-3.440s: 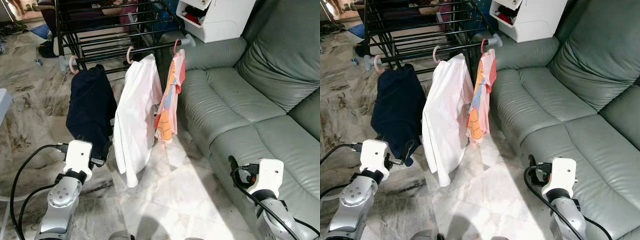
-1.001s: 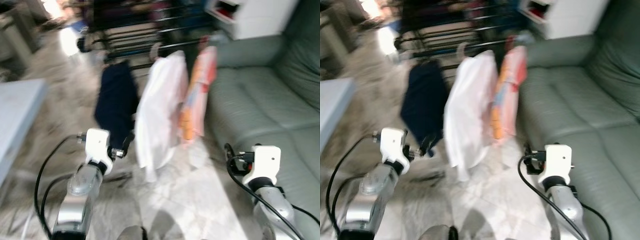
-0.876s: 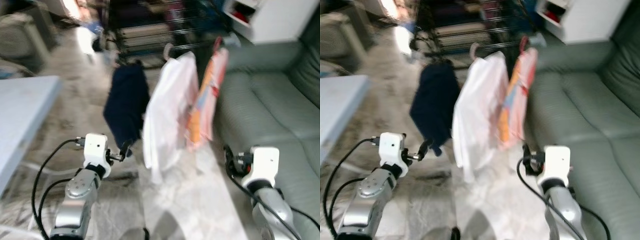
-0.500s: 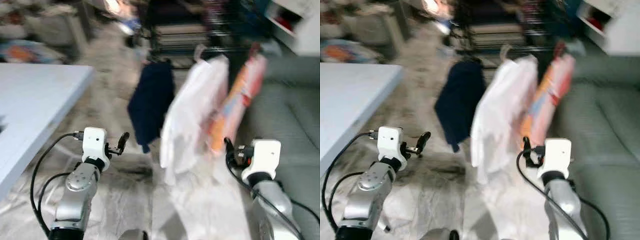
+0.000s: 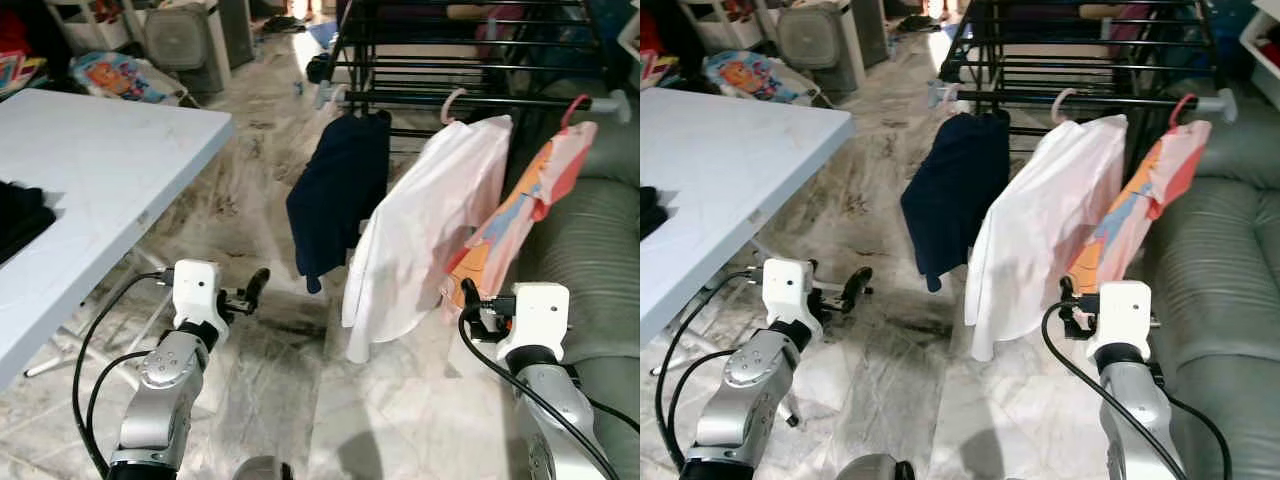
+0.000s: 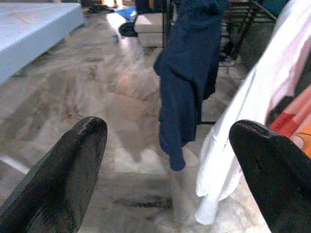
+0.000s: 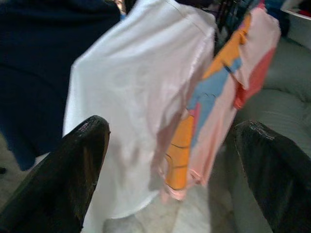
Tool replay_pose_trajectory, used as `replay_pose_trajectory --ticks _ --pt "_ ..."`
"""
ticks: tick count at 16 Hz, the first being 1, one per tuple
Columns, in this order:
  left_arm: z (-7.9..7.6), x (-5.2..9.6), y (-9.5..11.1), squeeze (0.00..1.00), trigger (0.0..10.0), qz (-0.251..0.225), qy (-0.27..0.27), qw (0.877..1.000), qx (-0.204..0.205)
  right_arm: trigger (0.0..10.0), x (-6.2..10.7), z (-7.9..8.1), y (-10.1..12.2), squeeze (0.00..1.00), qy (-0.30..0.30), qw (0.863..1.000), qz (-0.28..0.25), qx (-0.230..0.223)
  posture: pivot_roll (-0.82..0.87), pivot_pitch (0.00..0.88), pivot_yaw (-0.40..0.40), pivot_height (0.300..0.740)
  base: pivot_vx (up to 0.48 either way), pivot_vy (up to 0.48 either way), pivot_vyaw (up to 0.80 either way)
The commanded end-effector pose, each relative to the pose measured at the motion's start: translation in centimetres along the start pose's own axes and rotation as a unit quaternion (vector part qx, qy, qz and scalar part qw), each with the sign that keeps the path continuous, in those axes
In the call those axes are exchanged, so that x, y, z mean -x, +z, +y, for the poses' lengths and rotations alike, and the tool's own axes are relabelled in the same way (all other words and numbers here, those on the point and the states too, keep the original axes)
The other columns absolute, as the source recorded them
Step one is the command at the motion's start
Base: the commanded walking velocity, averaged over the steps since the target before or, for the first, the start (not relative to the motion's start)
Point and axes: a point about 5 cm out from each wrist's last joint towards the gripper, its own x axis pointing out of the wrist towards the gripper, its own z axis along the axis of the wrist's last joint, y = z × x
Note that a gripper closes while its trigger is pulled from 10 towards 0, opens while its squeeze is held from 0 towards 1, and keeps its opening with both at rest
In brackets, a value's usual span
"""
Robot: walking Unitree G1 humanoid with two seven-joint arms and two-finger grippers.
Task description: Hang hanger
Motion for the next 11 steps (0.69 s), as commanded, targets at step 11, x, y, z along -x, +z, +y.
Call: replay_pose_trajectory --ticks 11 --pt "-0.09 -0.13 0.13 0.00 10.0 0.019 -0.005 0.999 -0.033 10.0 -0.31 0.06 -0.26 0.00 -0.027 0.999 0.010 -0.015 -0.05 0.000 0.082 0.740 0.000 0.087 0.00"
